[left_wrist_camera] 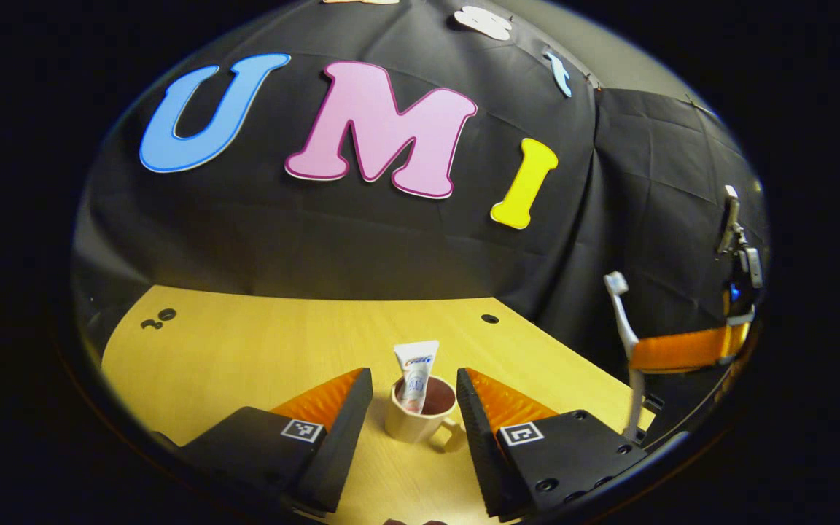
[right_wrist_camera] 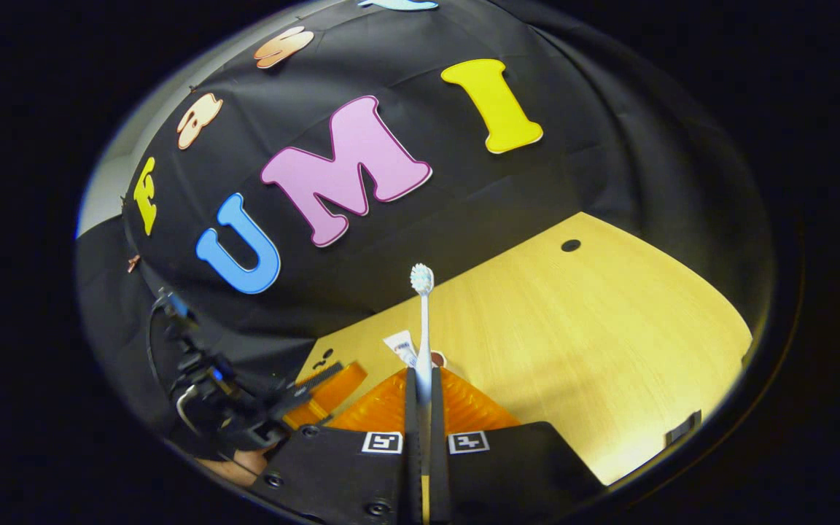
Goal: Put the toothbrush and toothpaste on the desktop into the cup, then pick up the cup and place it on the coaster on the desktop.
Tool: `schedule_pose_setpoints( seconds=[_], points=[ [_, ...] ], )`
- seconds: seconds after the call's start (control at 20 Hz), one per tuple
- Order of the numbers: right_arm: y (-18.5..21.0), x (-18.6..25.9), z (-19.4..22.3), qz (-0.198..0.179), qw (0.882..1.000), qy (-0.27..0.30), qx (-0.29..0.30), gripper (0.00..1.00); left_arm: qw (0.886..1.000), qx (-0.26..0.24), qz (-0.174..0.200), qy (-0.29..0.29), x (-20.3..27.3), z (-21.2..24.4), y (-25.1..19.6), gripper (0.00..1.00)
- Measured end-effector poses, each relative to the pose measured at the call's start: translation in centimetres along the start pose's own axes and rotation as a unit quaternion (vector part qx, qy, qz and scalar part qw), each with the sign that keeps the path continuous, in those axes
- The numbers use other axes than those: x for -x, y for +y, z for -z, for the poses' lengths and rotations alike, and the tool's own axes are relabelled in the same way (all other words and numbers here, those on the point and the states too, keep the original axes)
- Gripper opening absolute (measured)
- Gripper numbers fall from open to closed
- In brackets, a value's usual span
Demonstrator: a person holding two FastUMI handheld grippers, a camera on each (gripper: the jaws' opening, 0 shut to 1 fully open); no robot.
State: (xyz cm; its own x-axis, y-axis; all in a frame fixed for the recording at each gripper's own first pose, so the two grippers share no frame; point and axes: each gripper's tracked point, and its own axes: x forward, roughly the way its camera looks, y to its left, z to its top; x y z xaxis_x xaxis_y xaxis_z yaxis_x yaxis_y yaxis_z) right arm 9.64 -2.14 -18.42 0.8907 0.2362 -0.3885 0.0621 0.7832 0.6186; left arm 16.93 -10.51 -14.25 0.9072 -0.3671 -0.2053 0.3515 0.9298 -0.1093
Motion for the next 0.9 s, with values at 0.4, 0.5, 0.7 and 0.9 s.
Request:
schedule_pose_setpoints(
  seconds=[0.4, 0.5, 0.7, 0.9],
  points=[
    [1.1, -8.8, -0.6, -0.011, 1.0, -0.018, -0.005, 0.08, 0.997, 0.049, -0.055, 0.027, 11.3, 3.0, 4.9, 0.73],
    [0.2, -10.7, -0.9, 0.0, 1.0, -0.02, -0.011, 0.08, 0.996, 0.051, -0.069, 0.036, 13.4, 4.2, 6.1, 0.73],
    [-1.6, -14.8, -0.8, 0.019, 0.999, -0.023, -0.028, 0.08, 0.992, 0.056, -0.106, 0.04, 16.5, 5.1, 7.7, 0.74],
    [-1.7, -17.5, 1.0, 0.02, 1.0, -0.014, -0.009, 0.08, 0.987, 0.069, -0.138, 0.048, 19.9, 6.6, 8.8, 0.73]
  ],
)
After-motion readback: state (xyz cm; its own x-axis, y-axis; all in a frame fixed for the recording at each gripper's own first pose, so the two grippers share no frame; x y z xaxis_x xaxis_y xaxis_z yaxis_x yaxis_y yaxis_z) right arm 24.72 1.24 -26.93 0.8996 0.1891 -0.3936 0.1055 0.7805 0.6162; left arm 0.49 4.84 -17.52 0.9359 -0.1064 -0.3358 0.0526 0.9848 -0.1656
